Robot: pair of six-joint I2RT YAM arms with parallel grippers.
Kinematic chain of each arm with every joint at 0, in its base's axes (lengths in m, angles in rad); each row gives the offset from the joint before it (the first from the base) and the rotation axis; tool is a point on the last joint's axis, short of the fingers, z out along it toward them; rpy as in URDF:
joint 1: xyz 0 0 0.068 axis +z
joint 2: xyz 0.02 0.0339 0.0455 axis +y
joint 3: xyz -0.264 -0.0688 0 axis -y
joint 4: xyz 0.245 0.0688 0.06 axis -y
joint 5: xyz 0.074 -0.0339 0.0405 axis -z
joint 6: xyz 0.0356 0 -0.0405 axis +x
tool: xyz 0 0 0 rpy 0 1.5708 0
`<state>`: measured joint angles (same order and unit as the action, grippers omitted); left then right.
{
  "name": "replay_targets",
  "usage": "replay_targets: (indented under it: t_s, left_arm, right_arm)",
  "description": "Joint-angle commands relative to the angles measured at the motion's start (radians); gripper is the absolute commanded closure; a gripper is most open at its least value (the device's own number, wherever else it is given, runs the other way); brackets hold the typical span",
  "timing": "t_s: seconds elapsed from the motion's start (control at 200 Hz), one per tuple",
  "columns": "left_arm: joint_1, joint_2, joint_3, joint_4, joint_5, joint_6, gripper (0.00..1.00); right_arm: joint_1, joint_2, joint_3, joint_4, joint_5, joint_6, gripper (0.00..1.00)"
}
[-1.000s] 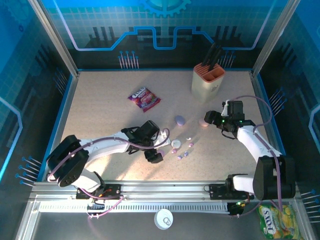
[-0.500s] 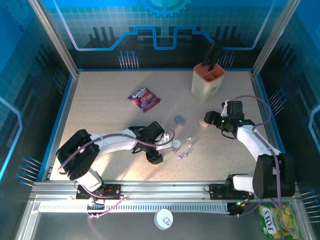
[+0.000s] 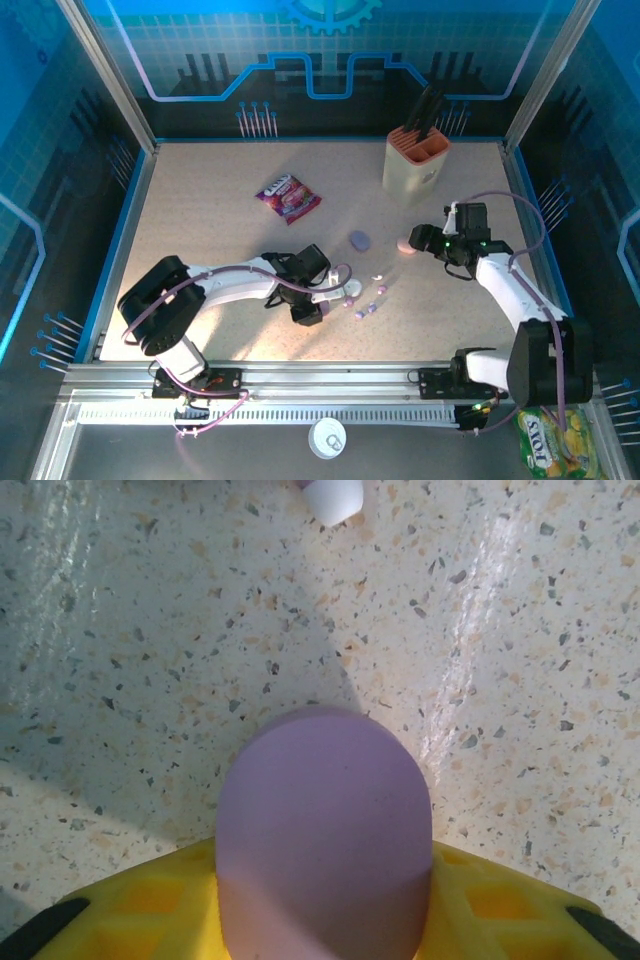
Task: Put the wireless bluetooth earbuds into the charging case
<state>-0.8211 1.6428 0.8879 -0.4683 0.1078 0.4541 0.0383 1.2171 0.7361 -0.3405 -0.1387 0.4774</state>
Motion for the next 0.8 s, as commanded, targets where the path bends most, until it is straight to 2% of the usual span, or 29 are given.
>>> replay_targets:
  t_s: [0.0,0.17,0.3,0.4,0.56,0.745,0.795]
  left_arm:
    - [-0.008,-0.048,0.002,0.014,0.005,0.013,0.59]
    - [0.003,-0.152,-0.050,0.160,0.036,0.004,0.58]
    - [0.046,-0.218,-0.099,0.325,0.126,-0.020,0.57]
    - [0.062,-0.241,-0.116,0.425,0.151,-0.042,0.57]
    - [0.063,-0.241,-0.191,0.617,0.159,-0.042,0.57]
    - [0.063,-0.255,-0.221,0.727,0.154,-0.029,0.57]
    - [0.062,-0.270,-0.221,0.733,0.153,-0.021,0.57]
  right_arm:
    - [0.034,-0.056,0.045,-0.089,-0.049,-0.055,0.22]
    - [0.093,-0.090,0.052,-0.118,-0.246,0.002,0.24]
    - [0.166,-0.073,0.082,-0.131,-0.348,0.092,0.24]
    - [0.224,-0.079,0.082,-0.116,-0.394,0.141,0.24]
    - [0.288,-0.089,0.013,0.029,-0.470,0.181,0.25]
    - [0.392,-0.125,-0.063,0.159,-0.456,0.293,0.26]
    - [0.419,-0.126,-0.069,0.175,-0.446,0.316,0.32]
